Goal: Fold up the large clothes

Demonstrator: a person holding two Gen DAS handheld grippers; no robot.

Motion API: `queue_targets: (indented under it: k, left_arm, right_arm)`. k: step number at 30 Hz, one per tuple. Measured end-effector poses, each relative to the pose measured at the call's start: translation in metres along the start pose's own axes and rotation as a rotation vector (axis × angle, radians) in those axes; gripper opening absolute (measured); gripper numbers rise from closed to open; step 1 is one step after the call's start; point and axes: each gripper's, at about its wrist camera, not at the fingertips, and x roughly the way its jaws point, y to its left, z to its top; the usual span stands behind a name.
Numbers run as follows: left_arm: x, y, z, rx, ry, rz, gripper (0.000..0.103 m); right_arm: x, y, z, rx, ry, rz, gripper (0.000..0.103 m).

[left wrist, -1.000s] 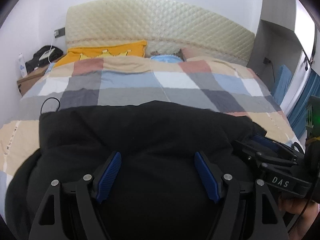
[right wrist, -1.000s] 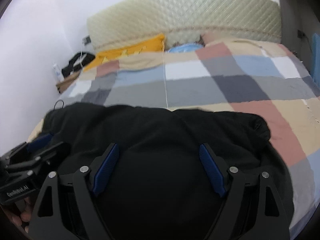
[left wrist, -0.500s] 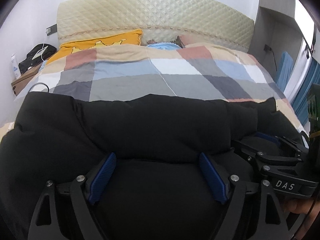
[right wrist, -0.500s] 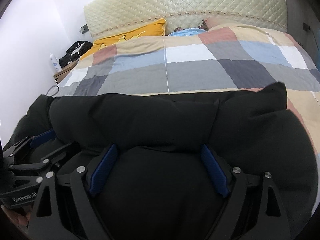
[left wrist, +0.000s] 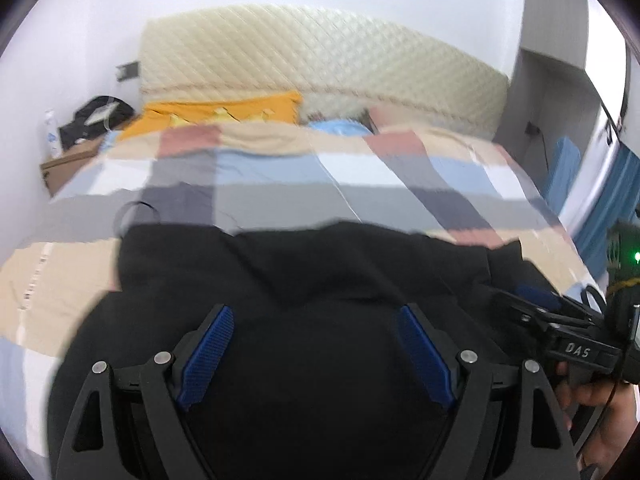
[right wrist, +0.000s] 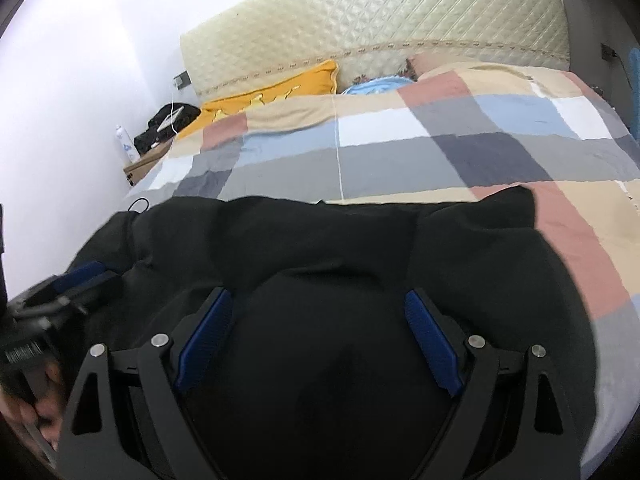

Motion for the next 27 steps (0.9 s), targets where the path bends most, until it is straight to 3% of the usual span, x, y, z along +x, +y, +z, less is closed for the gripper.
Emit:
queue_targets:
  k: [5,9,13,19,23,27]
  left_arm:
    - [0.008,0.032,0.004,-0.019,0.022,0.130,0.084]
    - [0.032,0.047,-0.004,-0.037,0.079,0.157,0.084]
    - [0.042,0.046,-0.013,-0.043,0.073,0.154,0.085]
    - [0.048,0.041,-0.023,-0.037,0.069,0.162,0.087]
    - [0.046,0.042,-0.023,-0.054,0.058,0.162,0.087]
    - [0.029,0.034,-0.019,-0.036,0.048,0.216,0.086]
  right_arm:
    - [-0.016,-0.020,0.004,0.012,-0.039,-0.090,0.089]
    - [-0.014,-0.037,0.007,0.005,-0.042,-0.185,0.089]
    - [0.008,-0.053,0.001,0.055,0.011,-0.166,0.089]
    - [0.028,-0.048,-0.008,0.050,-0.011,-0.193,0.093]
    - [0.030,-0.055,-0.012,0.078,-0.014,-0.175,0.094]
    - [0.018,-0.052,-0.013,0.089,-0.033,-0.194,0.094]
